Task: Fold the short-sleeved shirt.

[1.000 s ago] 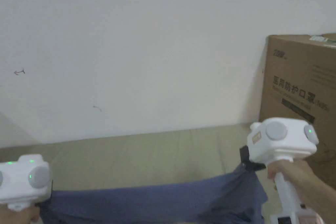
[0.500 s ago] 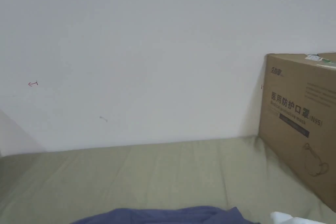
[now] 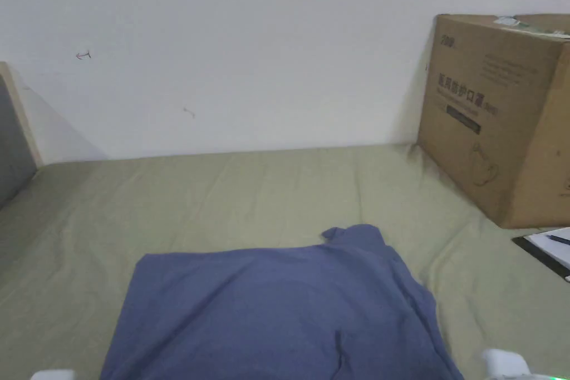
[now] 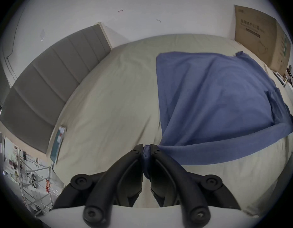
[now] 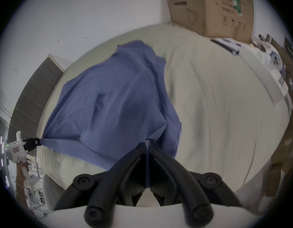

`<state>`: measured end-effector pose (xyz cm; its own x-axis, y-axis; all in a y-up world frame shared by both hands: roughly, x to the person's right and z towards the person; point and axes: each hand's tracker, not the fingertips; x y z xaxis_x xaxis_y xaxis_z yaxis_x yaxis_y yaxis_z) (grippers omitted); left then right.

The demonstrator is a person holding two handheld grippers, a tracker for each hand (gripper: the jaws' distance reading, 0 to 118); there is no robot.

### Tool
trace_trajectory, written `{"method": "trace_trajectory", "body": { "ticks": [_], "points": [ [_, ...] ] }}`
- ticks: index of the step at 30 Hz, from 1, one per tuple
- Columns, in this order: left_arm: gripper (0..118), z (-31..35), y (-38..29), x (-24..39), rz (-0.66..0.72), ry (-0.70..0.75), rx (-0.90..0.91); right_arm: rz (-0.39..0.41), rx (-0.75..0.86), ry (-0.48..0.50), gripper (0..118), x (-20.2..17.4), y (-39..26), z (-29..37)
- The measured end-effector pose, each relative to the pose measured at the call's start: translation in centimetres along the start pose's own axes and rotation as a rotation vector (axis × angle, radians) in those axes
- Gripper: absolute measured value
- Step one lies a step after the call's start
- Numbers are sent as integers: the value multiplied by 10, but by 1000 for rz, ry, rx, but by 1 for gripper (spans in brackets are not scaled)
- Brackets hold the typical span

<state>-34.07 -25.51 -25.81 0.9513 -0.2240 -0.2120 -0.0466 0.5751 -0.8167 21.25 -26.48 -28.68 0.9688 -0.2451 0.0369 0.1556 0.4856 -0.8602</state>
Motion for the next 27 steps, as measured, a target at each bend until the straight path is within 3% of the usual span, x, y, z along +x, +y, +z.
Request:
{"method": "trace_trajectory", "body": {
  "ticks": [5,7,8,9,10,11,12,13,16,19,20,21,23,24,25,27],
  "points": [
    [5,18,-36,-18,53,-59,2,-63,25,25,2,11,-38,15],
    [7,20,-40,-19,52,-62,13,-53,42,32,3,10,-43,17],
    [9,22,-42,-17,54,-59,47,-25,60,33,10,9,-44,17],
    [22,23,-44,-17,65,-48,77,-9,71,23,37,7,-44,18],
    [42,21,-43,-19,68,-52,68,5,71,-5,67,5,-45,20],
    [71,24,-43,-22,108,-57,79,11,74,-13,98,5,-45,21],
    [105,26,-43,-27,157,-90,87,10,78,-10,112,5,-46,25],
    [114,28,-43,-31,189,-138,77,10,97,-2,111,5,-47,30],
    [114,50,-45,-35,214,-190,98,21,177,19,108,-6,-49,60],
    [113,74,-52,-34,195,-213,142,50,252,56,100,-16,-52,85],
    [108,81,-56,-33,187,-213,149,50,259,78,89,-20,-54,91],
    [92,83,-59,-32,162,-219,140,55,265,97,60,-25,-57,96],
    [43,83,-69,-28,123,-205,109,52,266,106,8,-32,-62,98],
    [9,81,-75,-25,94,-191,86,55,272,113,0,-36,-66,98],
    [1,79,-82,-23,91,-176,84,65,266,135,0,-38,-69,97],
    [0,77,-94,-19,82,-201,36,88,228,159,0,-43,-73,90]
  ]
}}
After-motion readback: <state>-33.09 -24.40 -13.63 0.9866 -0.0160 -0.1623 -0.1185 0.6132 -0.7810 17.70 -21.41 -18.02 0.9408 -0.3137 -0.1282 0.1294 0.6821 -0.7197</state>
